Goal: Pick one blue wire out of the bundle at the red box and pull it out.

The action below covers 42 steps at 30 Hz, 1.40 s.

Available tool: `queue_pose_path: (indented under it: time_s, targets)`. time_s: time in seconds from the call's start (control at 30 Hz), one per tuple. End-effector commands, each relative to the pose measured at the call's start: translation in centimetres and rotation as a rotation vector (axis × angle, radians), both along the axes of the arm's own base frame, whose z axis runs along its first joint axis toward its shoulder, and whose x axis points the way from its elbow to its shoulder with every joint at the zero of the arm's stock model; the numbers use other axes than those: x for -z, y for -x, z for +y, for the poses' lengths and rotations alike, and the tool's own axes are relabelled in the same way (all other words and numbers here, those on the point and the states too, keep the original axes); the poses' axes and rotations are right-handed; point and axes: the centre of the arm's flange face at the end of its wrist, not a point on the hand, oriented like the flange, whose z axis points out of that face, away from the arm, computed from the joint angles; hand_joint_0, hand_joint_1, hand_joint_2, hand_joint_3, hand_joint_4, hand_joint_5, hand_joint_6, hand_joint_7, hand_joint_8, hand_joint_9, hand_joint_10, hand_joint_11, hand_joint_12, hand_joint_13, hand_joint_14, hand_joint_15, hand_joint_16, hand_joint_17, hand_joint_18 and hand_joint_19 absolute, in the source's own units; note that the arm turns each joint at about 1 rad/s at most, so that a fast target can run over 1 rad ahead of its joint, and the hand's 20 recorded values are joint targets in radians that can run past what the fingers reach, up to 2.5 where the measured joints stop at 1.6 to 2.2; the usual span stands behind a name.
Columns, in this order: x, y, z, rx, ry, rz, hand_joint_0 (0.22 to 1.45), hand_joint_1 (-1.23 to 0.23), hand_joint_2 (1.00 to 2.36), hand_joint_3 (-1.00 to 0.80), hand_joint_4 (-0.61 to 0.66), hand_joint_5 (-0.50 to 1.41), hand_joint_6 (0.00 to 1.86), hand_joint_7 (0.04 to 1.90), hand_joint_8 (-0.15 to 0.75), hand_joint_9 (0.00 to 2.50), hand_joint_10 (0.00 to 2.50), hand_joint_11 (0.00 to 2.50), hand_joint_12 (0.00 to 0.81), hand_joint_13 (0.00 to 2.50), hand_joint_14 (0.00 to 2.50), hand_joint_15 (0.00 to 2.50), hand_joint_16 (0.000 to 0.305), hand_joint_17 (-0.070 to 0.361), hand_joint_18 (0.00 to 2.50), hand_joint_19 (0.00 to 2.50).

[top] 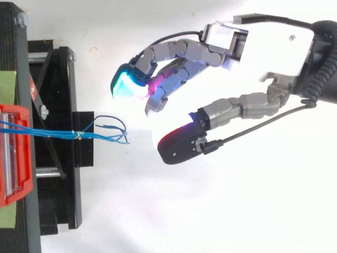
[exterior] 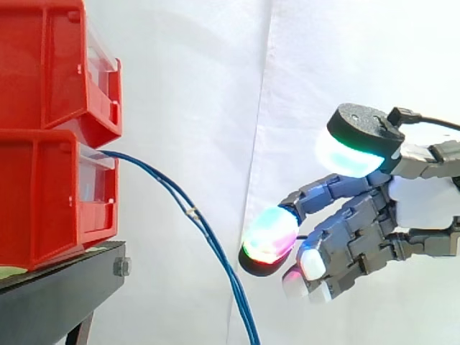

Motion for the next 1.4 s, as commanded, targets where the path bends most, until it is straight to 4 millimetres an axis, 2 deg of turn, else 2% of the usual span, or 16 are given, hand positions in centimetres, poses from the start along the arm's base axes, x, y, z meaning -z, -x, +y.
queue_pose_path:
  time_s: [0.0, 0.53, 0.6, 0.63, 0.67, 0.73, 1.0, 1.27, 1.37]
  targets:
    - [-0.1, -0.2, -0.1, 0.012, 0.043, -0.005, 0.52, -0.58, 1.0, -0.5, 0.39, -0.16, 0.5, 0.8, 0.358, 0.84, 0.01, 0.44, 0.451, 0.73, 0.01, 0.21, 0.06, 0.135, 0.61, 0.31]
    - [-0.1, -0.4, 0.6, 0.063, 0.079, -0.016, 0.52, -0.58, 1.0, -0.5, 0.39, -0.15, 0.5, 0.8, 0.36, 0.84, 0.01, 0.43, 0.449, 0.78, 0.01, 0.25, 0.06, 0.136, 0.66, 0.34]
    - [0.6, -0.6, 0.7, 0.073, 0.083, -0.013, 0.53, -0.58, 1.0, -0.5, 0.39, -0.15, 0.5, 0.8, 0.361, 0.84, 0.01, 0.43, 0.447, 0.79, 0.01, 0.25, 0.06, 0.136, 0.66, 0.34]
    - [0.9, -0.9, 0.8, 0.077, 0.079, -0.018, 0.53, -0.58, 1.0, -0.5, 0.39, -0.15, 0.5, 0.8, 0.358, 0.84, 0.01, 0.43, 0.447, 0.79, 0.01, 0.25, 0.06, 0.136, 0.66, 0.34]
    - [1.1, -2.5, 1.3, 0.093, 0.071, -0.065, 0.53, -0.58, 1.0, -0.5, 0.39, -0.15, 0.5, 0.8, 0.359, 0.85, 0.01, 0.43, 0.449, 0.79, 0.01, 0.25, 0.06, 0.136, 0.66, 0.34]
    - [1.4, -3.0, 1.6, 0.093, 0.068, -0.072, 0.53, -0.58, 1.0, -0.5, 0.4, -0.15, 0.5, 0.8, 0.359, 0.85, 0.01, 0.43, 0.446, 0.79, 0.01, 0.25, 0.06, 0.136, 0.67, 0.35]
    - [0.9, -3.3, 2.1, 0.087, 0.071, -0.07, 0.53, -0.57, 1.0, -0.5, 0.4, -0.15, 0.5, 0.8, 0.361, 0.85, 0.01, 0.43, 0.446, 0.8, 0.01, 0.26, 0.06, 0.135, 0.68, 0.35]
    - [2.5, -4.9, 3.3, 0.075, 0.074, -0.101, 0.53, -0.57, 1.0, -0.5, 0.4, -0.15, 0.5, 0.8, 0.36, 0.86, 0.01, 0.43, 0.446, 0.81, 0.01, 0.27, 0.06, 0.135, 0.68, 0.36]
    - [2.3, -5.1, 3.6, 0.092, 0.076, -0.114, 0.54, -0.57, 1.0, -0.5, 0.41, -0.15, 0.5, 0.8, 0.359, 0.86, 0.01, 0.43, 0.445, 0.81, 0.01, 0.27, 0.06, 0.135, 0.69, 0.35]
